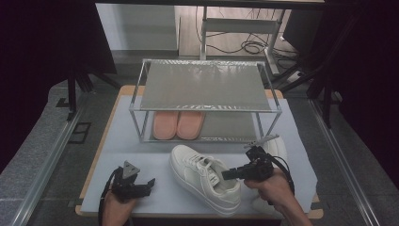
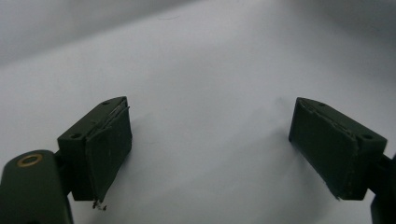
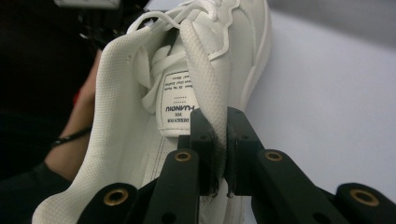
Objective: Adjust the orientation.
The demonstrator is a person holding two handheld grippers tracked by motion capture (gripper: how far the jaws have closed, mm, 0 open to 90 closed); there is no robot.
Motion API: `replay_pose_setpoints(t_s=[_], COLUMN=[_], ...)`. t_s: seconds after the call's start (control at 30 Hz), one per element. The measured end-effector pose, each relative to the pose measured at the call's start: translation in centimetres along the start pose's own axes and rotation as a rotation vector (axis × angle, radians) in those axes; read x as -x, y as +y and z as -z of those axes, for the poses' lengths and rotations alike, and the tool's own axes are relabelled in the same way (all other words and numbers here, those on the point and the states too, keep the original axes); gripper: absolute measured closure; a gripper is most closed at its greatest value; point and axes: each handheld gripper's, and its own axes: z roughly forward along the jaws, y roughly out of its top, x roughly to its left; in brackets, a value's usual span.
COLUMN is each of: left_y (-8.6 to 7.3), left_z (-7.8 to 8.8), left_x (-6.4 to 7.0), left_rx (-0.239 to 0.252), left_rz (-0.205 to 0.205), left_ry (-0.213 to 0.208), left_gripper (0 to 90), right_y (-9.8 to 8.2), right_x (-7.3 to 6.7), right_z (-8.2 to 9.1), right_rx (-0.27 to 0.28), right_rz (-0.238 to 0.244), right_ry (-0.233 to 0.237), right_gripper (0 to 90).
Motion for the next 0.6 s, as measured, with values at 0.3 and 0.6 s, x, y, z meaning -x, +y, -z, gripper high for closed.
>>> replay_pose_setpoints(t_s=[0.3,0.6], left_y=[0.0,0.0], left_z=[0.0,0.0], left_x=[0.0,0.0], left_rx=[0.000,0.001], left_rz=[0.000,0.000], left_ry=[0.000,0.001], left_gripper=[13.3,13.3], right_y=[1.6,3.0], right_x=[-0.6,-1.3], right_z=[1.0,2.0], right_rx=[0.074,0.127], right_rz=[0.001,0.003], right_ry=[0.046,0.088], right_gripper=[83.7,83.6])
